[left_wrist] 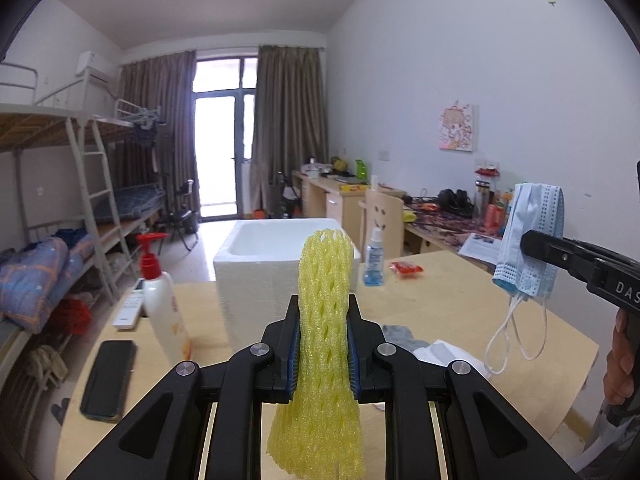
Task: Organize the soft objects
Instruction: 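Carry the yellow sleeve and blue mask over to the white foam box with both tools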
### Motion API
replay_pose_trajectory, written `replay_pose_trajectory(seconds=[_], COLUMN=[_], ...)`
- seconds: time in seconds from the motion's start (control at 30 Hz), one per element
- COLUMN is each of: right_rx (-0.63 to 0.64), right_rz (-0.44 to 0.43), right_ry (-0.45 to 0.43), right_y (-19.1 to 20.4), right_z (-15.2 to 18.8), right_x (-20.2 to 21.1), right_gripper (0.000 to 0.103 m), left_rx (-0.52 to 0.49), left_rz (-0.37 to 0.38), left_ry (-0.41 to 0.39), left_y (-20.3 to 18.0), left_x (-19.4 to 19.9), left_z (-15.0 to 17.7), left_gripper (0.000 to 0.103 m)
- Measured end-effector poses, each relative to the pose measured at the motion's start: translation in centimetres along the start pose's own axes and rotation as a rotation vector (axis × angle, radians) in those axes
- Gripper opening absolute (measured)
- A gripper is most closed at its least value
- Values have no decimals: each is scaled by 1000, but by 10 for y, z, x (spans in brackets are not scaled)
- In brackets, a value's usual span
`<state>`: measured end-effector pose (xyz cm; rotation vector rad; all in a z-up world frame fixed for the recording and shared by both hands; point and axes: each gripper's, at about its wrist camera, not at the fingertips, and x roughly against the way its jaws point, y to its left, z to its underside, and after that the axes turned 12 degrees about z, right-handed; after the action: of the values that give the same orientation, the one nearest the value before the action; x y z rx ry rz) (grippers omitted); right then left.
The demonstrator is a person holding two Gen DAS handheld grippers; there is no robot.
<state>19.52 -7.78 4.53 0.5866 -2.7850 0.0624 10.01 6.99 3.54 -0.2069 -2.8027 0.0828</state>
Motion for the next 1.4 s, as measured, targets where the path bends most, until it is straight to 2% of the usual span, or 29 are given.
replay_pose_trajectory(seconds=[0.13, 0.37, 0.83, 1.4], right_rx=[19, 44, 92, 115], right_rz=[-56, -114, -151, -118], right_ry=[-11, -1, 14, 44], right_y=[11, 25, 42, 50], right_z=[-1, -2, -11, -38], right_x=[-2, -13, -30, -48], right_gripper=[22, 22, 22, 22], left_rx=[3, 22, 46, 25], left_rz=[-62, -123, -167, -168], left_ry=[-3, -8, -14, -28], left_y=[6, 16, 34, 45], left_x=[7, 10, 10, -11], left_z=[1, 1, -8, -37], left_gripper=[20, 20, 20, 20])
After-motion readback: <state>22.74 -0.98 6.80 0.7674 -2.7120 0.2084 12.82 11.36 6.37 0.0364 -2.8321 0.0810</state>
